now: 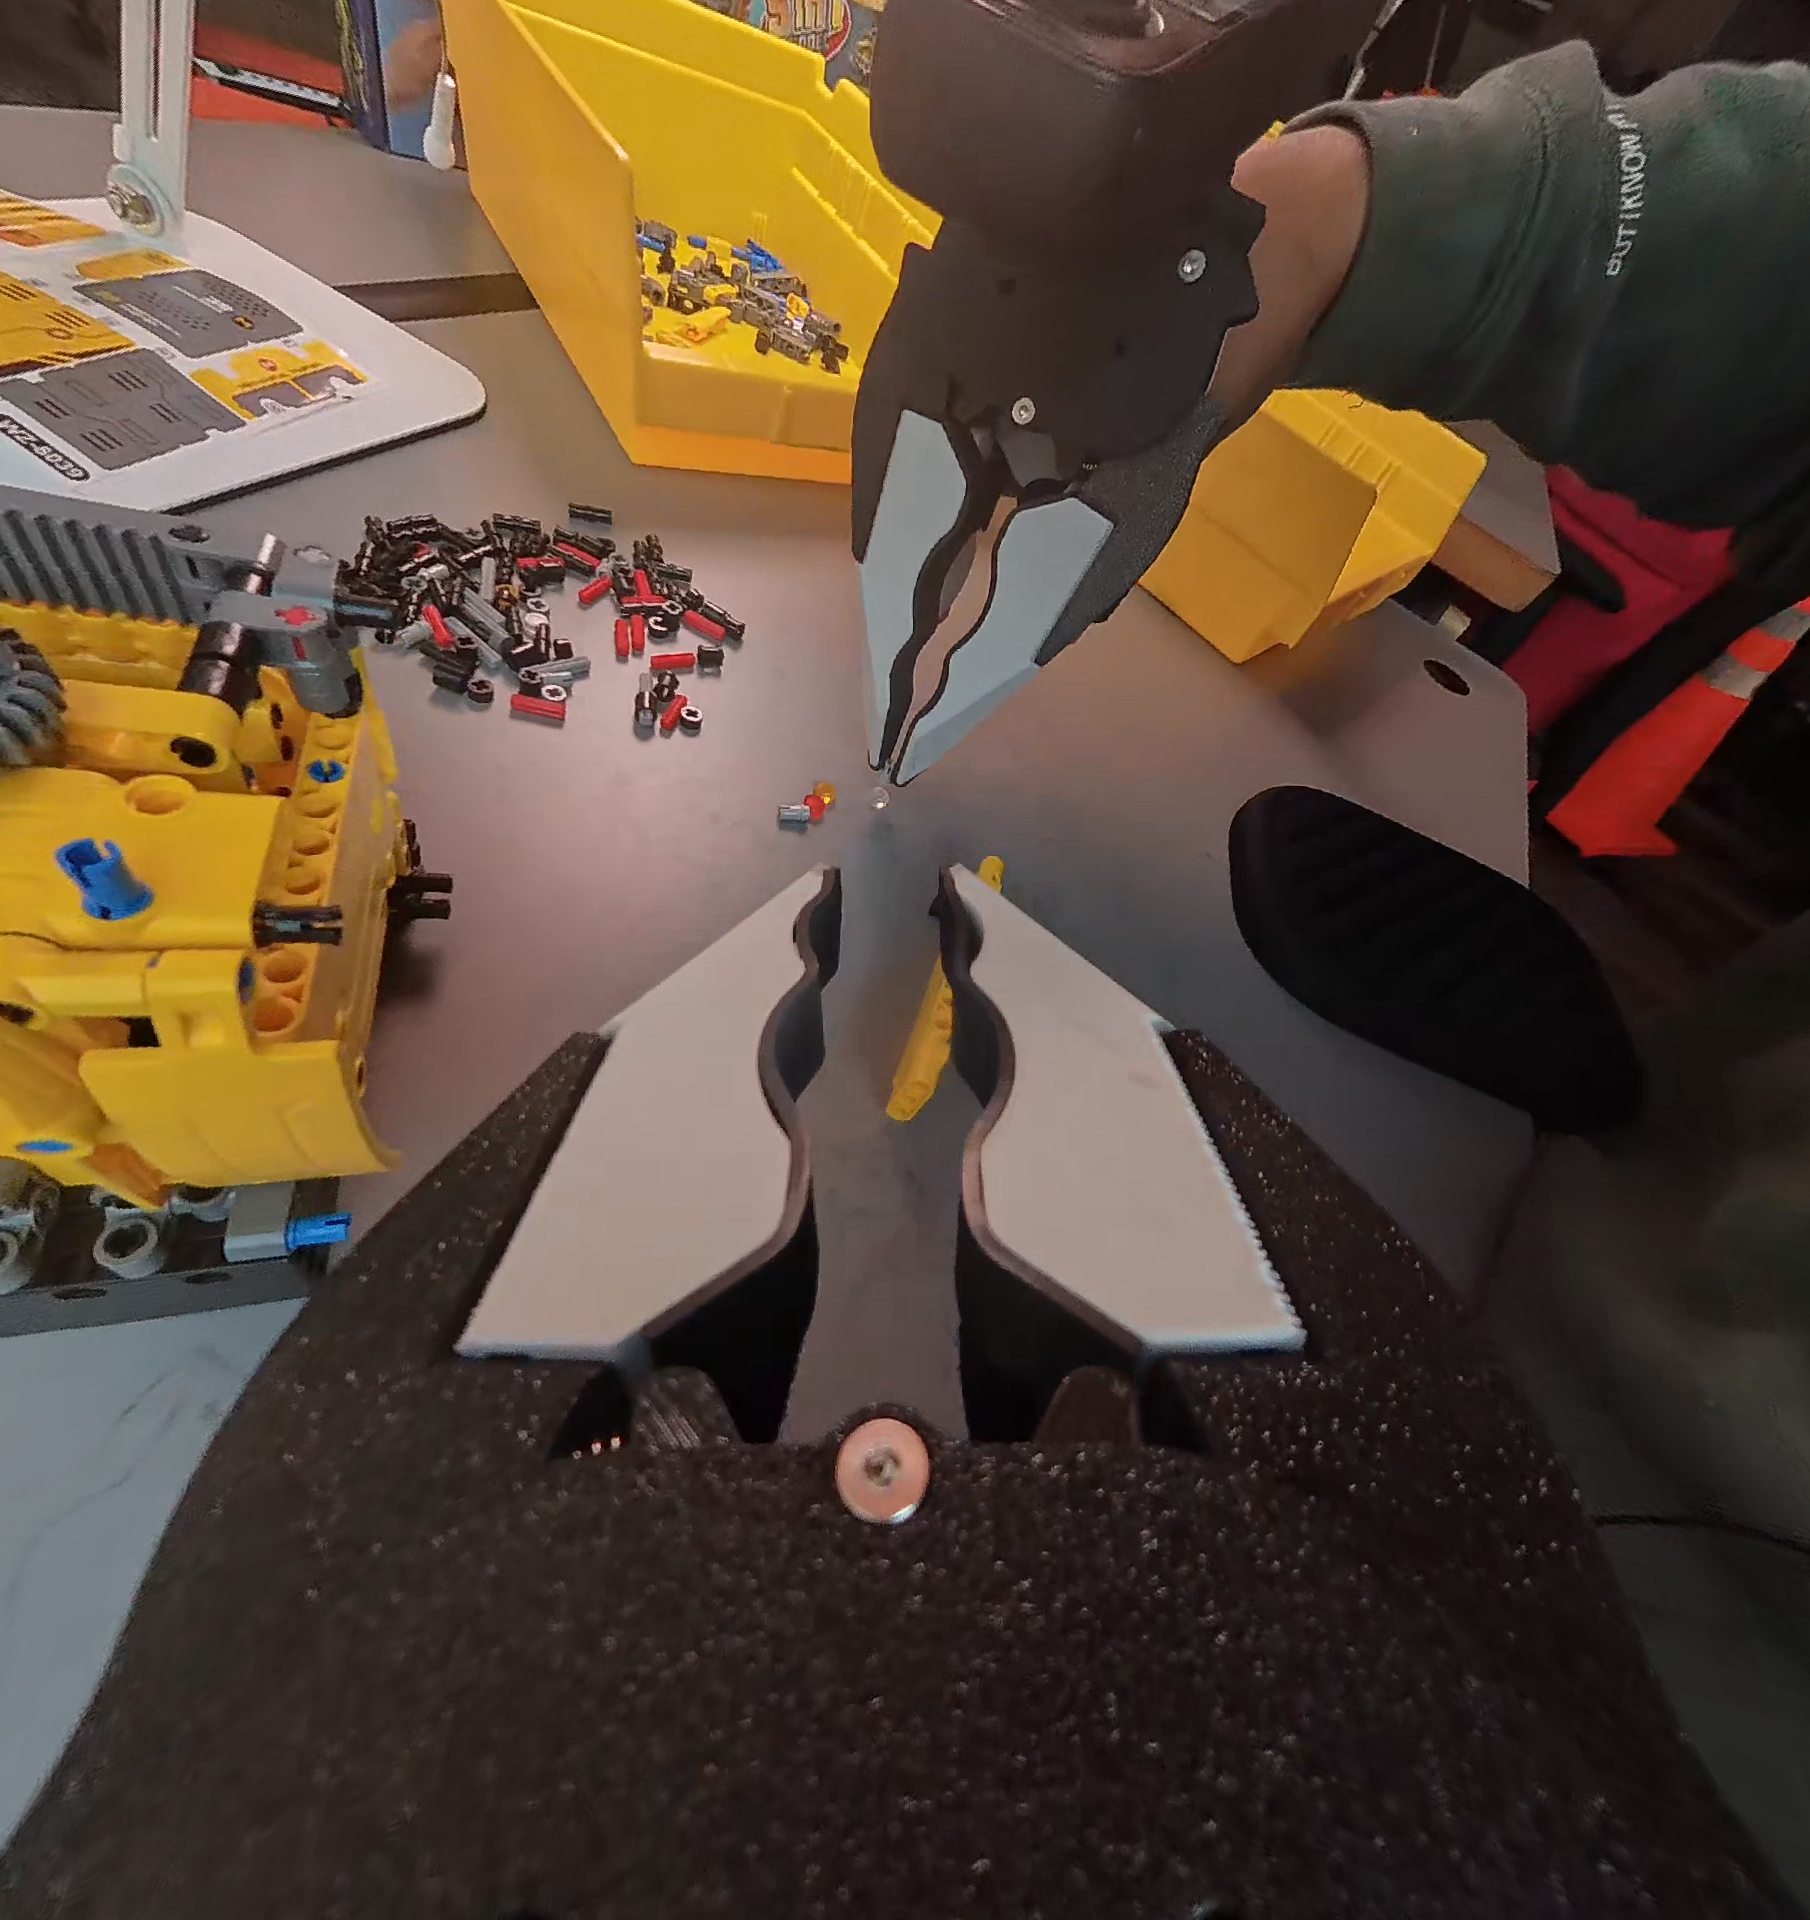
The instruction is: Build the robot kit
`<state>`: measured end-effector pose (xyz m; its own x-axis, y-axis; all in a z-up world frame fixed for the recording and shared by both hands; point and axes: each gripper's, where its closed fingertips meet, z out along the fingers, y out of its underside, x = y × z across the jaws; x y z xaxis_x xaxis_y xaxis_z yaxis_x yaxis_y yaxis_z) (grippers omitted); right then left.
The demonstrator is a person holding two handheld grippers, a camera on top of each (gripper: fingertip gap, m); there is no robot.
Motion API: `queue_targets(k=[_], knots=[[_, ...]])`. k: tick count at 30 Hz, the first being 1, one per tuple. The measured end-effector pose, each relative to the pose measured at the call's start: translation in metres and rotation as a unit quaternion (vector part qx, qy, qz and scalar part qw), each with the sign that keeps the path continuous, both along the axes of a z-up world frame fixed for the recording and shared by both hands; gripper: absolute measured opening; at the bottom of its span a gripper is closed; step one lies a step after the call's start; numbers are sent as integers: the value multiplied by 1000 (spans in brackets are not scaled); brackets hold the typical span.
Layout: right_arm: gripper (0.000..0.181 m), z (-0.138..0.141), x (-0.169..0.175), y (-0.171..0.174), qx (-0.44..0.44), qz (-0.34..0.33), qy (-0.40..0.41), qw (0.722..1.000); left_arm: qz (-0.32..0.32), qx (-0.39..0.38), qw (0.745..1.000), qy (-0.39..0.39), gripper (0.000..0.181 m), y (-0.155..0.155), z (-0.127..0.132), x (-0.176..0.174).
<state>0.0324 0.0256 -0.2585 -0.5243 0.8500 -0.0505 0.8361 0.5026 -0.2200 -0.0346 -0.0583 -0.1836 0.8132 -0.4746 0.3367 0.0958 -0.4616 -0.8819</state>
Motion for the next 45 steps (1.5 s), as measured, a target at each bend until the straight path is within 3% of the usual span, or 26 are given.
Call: queue_targets(k=[45], knots=[[4,-5,4,5,44,25,-71,996,-17,0,1000,15,18,-4,-1,7]])
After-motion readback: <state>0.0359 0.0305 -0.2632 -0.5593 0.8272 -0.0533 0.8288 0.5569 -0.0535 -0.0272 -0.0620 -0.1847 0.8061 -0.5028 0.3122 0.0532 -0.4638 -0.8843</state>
